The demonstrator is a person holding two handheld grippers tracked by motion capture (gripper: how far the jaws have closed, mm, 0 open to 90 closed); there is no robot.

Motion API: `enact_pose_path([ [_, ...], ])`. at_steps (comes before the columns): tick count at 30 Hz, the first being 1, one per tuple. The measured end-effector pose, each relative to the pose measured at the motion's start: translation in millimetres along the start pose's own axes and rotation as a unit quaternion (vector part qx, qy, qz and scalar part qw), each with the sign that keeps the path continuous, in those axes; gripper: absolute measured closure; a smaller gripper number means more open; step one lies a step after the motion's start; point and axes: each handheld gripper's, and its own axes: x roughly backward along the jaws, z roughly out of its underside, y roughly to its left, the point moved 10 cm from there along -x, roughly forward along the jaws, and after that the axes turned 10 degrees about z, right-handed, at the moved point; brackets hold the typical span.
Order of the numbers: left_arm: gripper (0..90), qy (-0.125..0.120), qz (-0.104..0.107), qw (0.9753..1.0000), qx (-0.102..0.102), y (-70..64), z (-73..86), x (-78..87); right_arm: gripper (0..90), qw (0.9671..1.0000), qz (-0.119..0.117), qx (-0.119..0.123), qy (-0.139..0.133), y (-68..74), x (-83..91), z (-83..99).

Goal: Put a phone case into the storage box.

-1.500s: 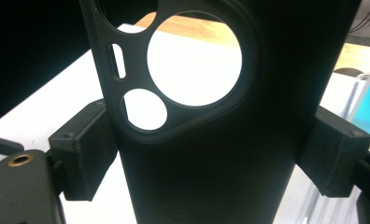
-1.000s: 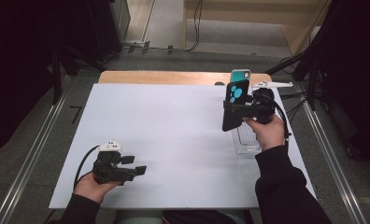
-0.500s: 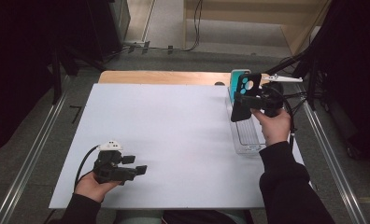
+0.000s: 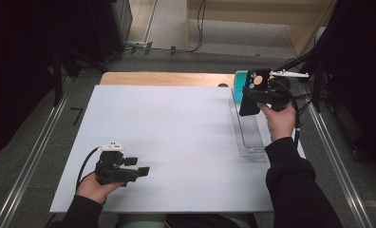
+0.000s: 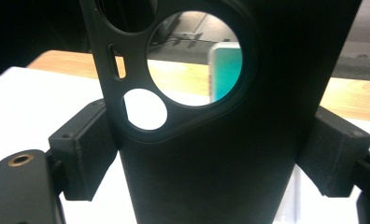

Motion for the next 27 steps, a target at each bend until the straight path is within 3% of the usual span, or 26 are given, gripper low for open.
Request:
enact_pose_path([
  [4,30.3,0.001,0.0,1.0,-0.002,-1.0,0.0,-0.6,12.8,1.0,0.002,-0.008,0.002,-9.1,-11.6,-4.8],
  [10,30.3,-0.003,0.0,1.0,-0.005,-2.5,-1.3,-0.6,12.8,0.9996,0.029,0.0,0.008,-21.6,-29.1,-8.8],
  [23,30.4,-0.007,0.002,1.0,-0.004,-2.0,-1.9,-0.4,12.5,0.9986,0.043,-0.019,0.022,-29.4,-64.2,-6.1],
  [27,30.4,-0.006,0.003,1.0,-0.005,-2.2,-2.6,-1.7,12.1,0.9982,0.049,-0.01,0.032,-27.7,-76.1,0.7],
])
